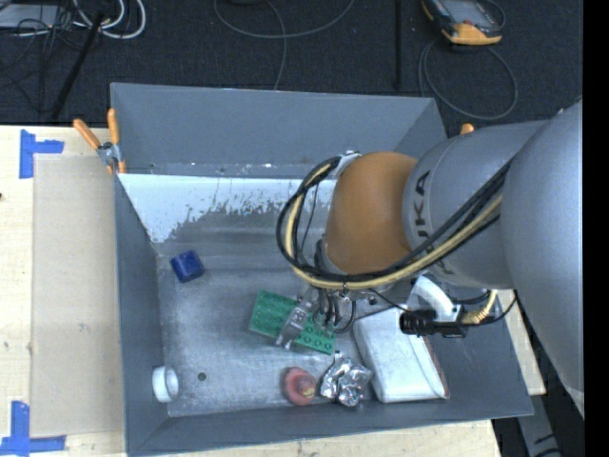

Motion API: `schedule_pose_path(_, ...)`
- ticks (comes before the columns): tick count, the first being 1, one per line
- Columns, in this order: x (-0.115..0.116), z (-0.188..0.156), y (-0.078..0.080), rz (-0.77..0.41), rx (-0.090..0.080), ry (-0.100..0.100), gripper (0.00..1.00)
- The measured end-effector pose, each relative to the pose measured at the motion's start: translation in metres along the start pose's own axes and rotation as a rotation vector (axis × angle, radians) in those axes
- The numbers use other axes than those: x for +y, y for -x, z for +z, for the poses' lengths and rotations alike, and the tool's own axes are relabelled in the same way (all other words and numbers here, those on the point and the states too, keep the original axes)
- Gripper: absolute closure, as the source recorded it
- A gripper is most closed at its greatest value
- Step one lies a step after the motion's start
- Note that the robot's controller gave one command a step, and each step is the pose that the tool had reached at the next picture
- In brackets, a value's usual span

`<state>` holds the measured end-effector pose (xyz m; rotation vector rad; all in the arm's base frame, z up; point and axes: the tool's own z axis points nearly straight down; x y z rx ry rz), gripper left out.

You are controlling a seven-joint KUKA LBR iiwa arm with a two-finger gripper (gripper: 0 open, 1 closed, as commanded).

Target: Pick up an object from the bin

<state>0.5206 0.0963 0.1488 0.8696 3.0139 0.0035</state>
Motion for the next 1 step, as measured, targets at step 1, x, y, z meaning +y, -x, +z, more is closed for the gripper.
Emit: schedule_pose_path(1,0.0002,-0.0356,0.0009,-0.002,0.002,-0.002,1.00)
